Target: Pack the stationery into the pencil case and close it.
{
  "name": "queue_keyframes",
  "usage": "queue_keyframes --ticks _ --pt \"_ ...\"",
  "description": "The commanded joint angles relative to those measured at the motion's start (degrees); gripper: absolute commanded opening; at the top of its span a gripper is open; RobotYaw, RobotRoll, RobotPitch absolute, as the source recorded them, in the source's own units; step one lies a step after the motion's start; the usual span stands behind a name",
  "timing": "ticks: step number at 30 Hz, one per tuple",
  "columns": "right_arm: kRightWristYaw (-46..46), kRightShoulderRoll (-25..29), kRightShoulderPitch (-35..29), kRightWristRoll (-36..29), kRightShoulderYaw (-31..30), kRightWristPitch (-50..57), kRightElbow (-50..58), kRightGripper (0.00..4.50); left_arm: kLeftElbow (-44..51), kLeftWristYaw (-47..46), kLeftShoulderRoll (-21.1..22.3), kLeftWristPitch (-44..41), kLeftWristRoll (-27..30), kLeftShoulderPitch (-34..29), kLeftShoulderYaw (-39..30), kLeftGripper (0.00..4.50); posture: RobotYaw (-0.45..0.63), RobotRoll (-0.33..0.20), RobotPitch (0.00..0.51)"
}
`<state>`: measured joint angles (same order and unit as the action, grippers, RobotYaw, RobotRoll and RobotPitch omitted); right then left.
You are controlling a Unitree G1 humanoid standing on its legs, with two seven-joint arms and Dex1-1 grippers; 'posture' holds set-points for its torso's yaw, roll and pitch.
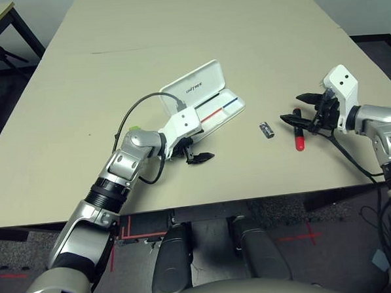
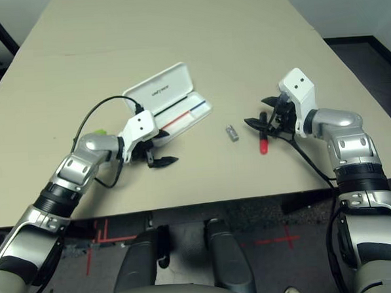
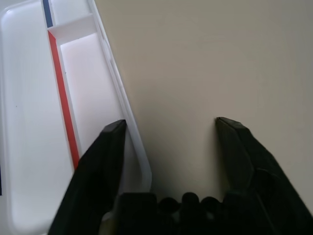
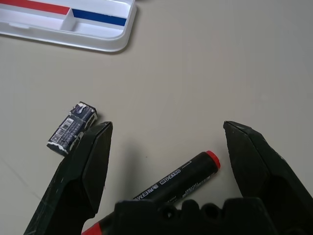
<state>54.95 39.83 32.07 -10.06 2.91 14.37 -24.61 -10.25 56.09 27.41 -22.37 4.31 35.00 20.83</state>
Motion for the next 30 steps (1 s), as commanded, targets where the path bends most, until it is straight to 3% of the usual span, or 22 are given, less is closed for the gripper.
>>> queue_keyframes --ticks 1,7,21,30 --pt "-0.35 0.30 -1.06 -0.16 0.39 -0.06 1.15 4.50 -1.64 0.97 0.14 -0.81 -1.35 0.05 0.96 2.37 -0.11 0.000 0.176" --pt "0.77 0.66 -1.30 -0.67 0.28 -0.10 1.31 4.50 -0.79 2.44 1.15 -0.15 -1.87 0.49 0.82 0.06 -0.11 0.000 0.172" --pt "4.50 0.73 -1.02 -1.14 -0.29 0.98 1.17 4.50 6.62 12.89 10.64 9.29 -1.99 -2.19 0.56 0.02 -0.07 0.000 0.176" --pt "4.96 0.11 -0.03 -0.49 -0.95 0.39 -0.31 4.50 16.25 14.71 14.72 7.94 -0.37 -7.03 -0.78 0.02 -0.05 0.000 0.181"
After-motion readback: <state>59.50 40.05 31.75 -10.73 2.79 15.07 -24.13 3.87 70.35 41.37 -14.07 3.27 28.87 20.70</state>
